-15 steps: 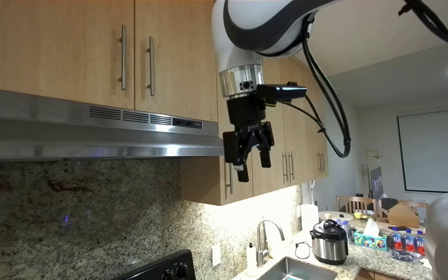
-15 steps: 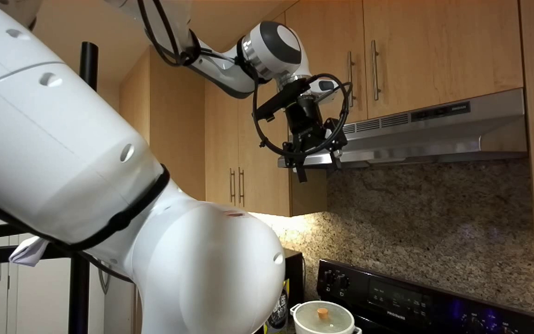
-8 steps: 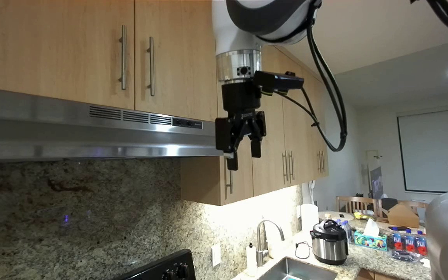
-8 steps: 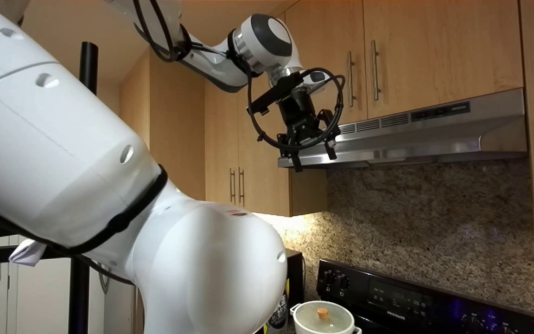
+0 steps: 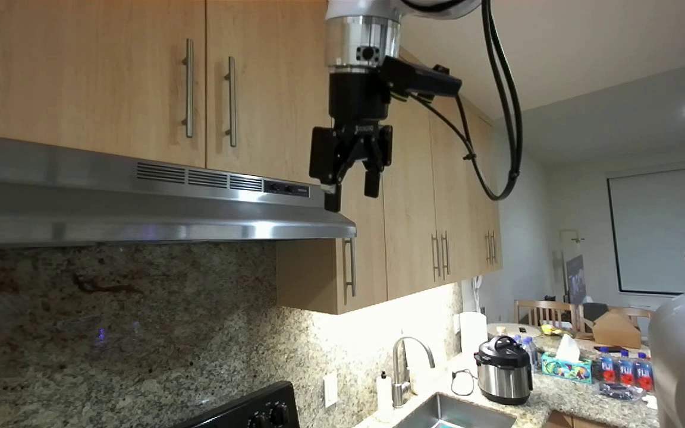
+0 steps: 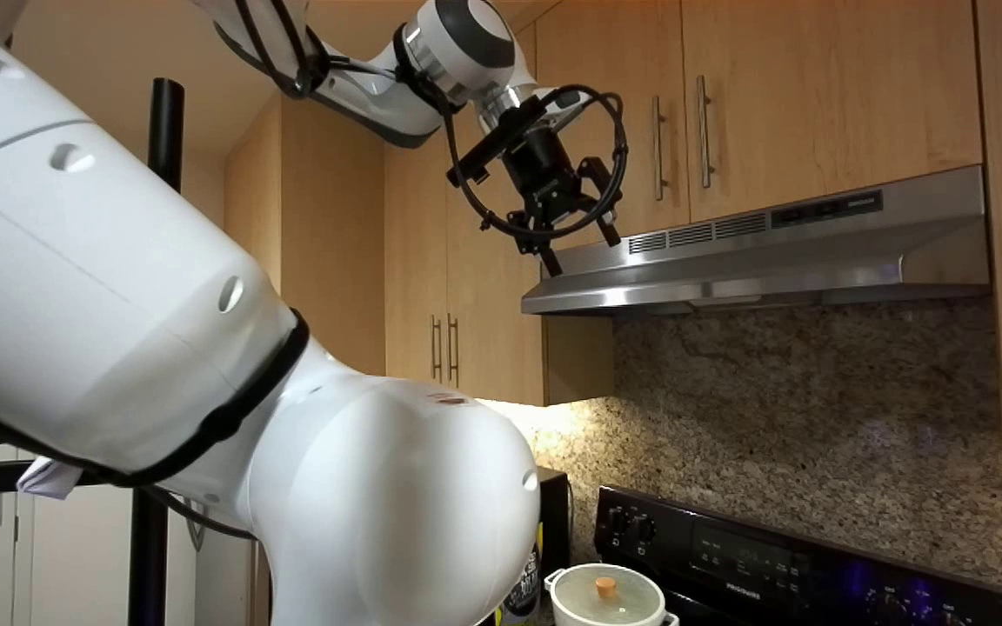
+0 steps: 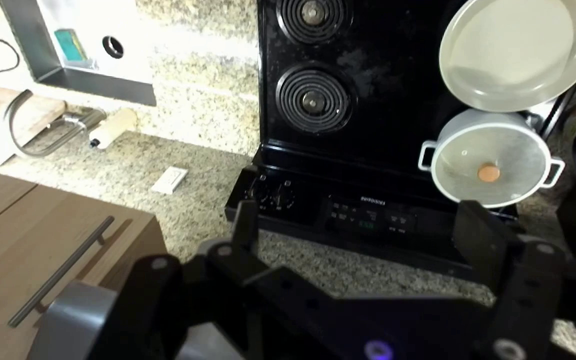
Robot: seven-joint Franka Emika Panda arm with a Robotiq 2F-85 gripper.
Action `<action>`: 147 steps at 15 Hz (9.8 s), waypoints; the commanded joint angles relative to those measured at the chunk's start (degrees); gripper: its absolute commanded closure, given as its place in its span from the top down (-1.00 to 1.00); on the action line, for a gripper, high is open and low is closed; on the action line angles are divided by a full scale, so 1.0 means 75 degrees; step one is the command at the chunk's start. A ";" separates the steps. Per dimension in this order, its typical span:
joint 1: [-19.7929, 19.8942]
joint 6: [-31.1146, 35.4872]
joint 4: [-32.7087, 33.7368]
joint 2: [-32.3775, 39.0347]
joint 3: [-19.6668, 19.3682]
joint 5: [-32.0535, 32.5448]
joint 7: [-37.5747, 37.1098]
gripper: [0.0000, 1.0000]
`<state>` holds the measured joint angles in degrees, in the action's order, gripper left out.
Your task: Open the top right cabinet door
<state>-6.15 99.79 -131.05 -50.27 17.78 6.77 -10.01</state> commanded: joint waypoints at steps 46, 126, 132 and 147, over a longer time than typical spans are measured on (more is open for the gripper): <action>0.3424 0.4799 0.3172 0.2468 0.2550 0.1873 -0.4180 1.00; -0.0499 0.1714 0.7488 0.6416 -0.0882 0.5665 -0.7061 1.00; -0.0511 0.1582 0.7606 0.6073 -0.1117 0.4752 -0.6557 1.00; -0.0378 0.0662 0.7575 0.5302 -0.1590 0.4347 -0.6445 1.00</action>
<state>-11.50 108.50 -72.34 -6.78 8.97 40.31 -60.56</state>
